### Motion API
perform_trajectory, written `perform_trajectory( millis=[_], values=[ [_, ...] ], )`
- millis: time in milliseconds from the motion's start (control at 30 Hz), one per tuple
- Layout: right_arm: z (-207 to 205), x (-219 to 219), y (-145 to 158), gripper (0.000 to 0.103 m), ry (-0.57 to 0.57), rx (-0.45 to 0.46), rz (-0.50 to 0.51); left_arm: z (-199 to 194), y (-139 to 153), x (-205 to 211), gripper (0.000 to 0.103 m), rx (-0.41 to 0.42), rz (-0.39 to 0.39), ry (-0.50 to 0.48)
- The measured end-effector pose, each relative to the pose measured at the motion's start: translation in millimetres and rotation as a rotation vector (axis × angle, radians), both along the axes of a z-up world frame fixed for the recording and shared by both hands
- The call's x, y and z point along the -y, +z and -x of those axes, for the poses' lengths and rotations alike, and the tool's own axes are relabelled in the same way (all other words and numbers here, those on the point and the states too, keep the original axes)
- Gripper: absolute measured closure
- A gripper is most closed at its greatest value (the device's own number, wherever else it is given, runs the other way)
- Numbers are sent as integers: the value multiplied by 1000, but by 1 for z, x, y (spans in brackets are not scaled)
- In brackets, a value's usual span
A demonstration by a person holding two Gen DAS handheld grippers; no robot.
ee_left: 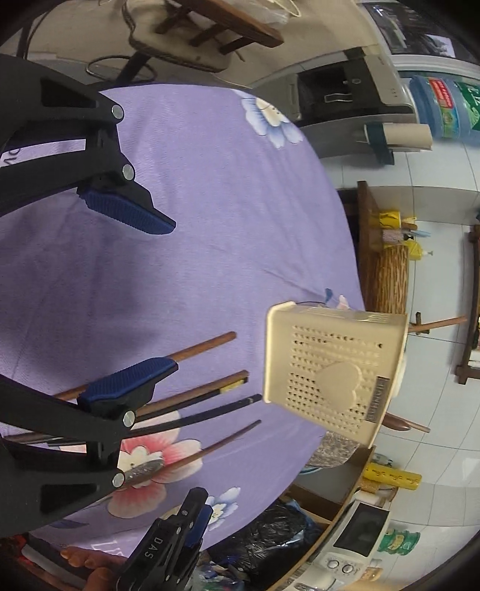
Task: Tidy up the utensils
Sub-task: 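Move both grippers back to the row while the right gripper grasps a brown chopstick, then close the left gripper on a brown wooden chopstick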
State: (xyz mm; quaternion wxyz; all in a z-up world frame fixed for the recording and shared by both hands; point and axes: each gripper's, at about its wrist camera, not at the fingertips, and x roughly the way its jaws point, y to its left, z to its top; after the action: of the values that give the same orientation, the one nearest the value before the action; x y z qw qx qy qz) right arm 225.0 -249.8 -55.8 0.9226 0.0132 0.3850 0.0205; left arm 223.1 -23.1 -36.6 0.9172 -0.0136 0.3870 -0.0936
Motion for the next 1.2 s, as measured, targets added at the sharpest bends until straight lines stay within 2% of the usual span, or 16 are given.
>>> perform_trajectory(
  millis=[233,300,467,533,633,733,867,1000,1133,1200],
  values=[
    [-31,-7,-10,65,45,-80,-71,4,-5,4,37,-7,-7,-15],
    [-43,-7,-12,72,30,-98,-81,6,-5,5,37,-5,-9,-20],
    [-73,-12,-14,76,16,-128,-53,8,-8,8,37,-11,-11,-24],
    [-84,-12,-18,83,1,-144,-58,7,-10,10,37,-14,-14,-27],
    [-96,-13,-17,85,-30,-136,-52,6,-11,13,38,-16,-18,-32],
    [-105,-14,-17,86,-39,-138,-54,5,-13,17,43,-27,-12,-37],
    [-113,-13,-18,96,-51,-134,-45,2,-15,23,44,-43,3,-50],
    [-113,-9,-19,96,-41,-121,-69,1,-15,30,44,-42,2,-60],
    [-108,5,-17,96,-38,-114,-136,-4,-15,34,44,-49,-3,-70],
    [-102,7,-13,96,-32,-93,-119,-9,-15,35,48,-57,7,-70]
  ],
)
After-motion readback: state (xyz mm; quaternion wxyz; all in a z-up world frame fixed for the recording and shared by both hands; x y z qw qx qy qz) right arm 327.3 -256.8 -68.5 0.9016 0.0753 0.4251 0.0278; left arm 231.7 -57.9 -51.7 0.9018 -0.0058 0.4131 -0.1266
